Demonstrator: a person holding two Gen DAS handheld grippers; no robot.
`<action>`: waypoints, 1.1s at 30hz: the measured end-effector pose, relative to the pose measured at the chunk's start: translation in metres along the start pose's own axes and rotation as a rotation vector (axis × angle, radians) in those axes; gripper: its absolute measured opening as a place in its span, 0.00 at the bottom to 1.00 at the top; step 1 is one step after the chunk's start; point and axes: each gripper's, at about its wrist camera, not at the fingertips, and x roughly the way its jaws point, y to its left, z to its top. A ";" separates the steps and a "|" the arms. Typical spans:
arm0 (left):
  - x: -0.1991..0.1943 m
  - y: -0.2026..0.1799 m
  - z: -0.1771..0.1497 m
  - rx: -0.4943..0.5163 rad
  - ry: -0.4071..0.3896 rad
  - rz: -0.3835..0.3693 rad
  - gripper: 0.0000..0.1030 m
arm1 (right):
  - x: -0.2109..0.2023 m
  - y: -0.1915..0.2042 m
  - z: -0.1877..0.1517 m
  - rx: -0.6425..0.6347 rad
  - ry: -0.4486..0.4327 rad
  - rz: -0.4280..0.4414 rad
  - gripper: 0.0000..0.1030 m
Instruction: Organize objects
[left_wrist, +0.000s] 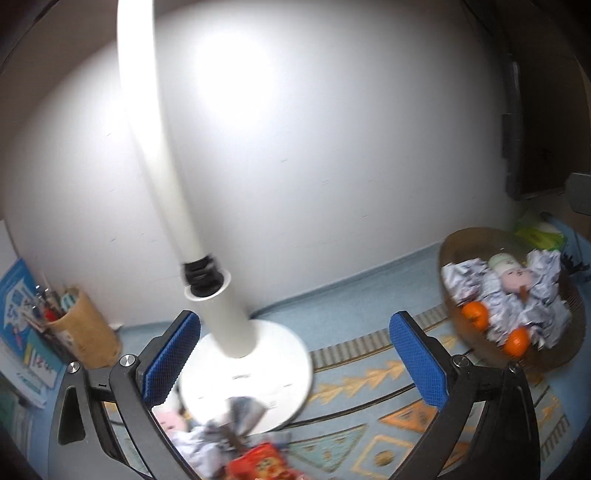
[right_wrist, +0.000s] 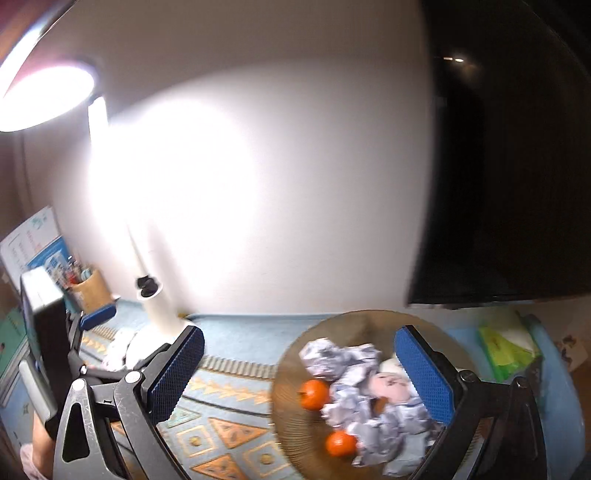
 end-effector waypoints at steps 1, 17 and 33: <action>0.004 0.026 -0.008 -0.034 0.034 0.031 1.00 | 0.007 0.020 -0.005 -0.030 0.024 0.047 1.00; 0.113 0.138 -0.102 -0.355 0.323 0.012 1.00 | 0.131 0.189 -0.146 -0.318 0.384 0.145 1.00; 0.115 0.131 -0.100 -0.318 0.378 0.098 1.00 | 0.129 0.173 -0.153 -0.213 0.375 0.185 1.00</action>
